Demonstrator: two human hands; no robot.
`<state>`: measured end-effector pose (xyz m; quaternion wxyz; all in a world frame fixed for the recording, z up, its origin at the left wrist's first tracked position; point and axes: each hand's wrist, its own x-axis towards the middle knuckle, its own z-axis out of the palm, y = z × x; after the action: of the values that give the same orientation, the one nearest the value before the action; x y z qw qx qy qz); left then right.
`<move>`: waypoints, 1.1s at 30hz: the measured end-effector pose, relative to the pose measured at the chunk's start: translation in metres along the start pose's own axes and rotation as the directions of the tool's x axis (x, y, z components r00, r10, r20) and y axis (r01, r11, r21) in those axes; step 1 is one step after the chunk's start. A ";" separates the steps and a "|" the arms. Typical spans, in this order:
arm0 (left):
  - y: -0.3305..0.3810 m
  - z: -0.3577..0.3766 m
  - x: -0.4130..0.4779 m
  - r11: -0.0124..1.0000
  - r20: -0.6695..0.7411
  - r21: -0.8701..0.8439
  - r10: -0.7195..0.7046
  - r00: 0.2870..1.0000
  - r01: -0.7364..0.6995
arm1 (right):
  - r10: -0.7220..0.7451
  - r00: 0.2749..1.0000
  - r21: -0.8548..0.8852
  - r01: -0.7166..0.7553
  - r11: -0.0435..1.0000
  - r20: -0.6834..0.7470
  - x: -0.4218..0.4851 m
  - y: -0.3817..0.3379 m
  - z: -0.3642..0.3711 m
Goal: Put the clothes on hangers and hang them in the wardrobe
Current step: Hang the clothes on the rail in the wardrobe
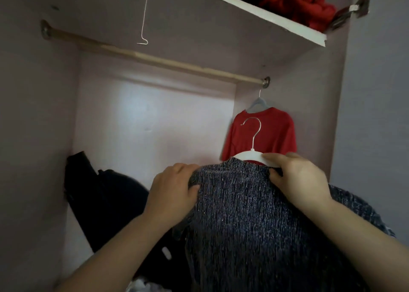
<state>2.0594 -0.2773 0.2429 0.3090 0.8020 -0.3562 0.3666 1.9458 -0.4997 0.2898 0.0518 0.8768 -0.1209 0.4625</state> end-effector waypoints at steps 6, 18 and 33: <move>-0.030 0.028 0.071 0.998 -0.014 0.033 0.059 0.998 -0.058 | 0.039 0.999 -0.051 -0.039 0.998 -0.007 0.083 0.011 0.029; -0.049 0.070 0.182 0.990 -0.093 0.117 0.095 0.991 -0.083 | 0.069 0.997 -0.062 -0.071 0.996 -0.043 0.226 0.052 0.079; -0.072 0.124 0.235 0.982 -0.152 0.171 0.112 0.982 -0.085 | 0.209 0.978 -0.052 -0.210 0.976 -0.019 0.328 0.067 0.131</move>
<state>2.2750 -0.4126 0.3491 0.2515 0.7738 -0.3382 0.4730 2.2109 -0.6451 0.4843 0.0270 0.8543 -0.2247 0.4679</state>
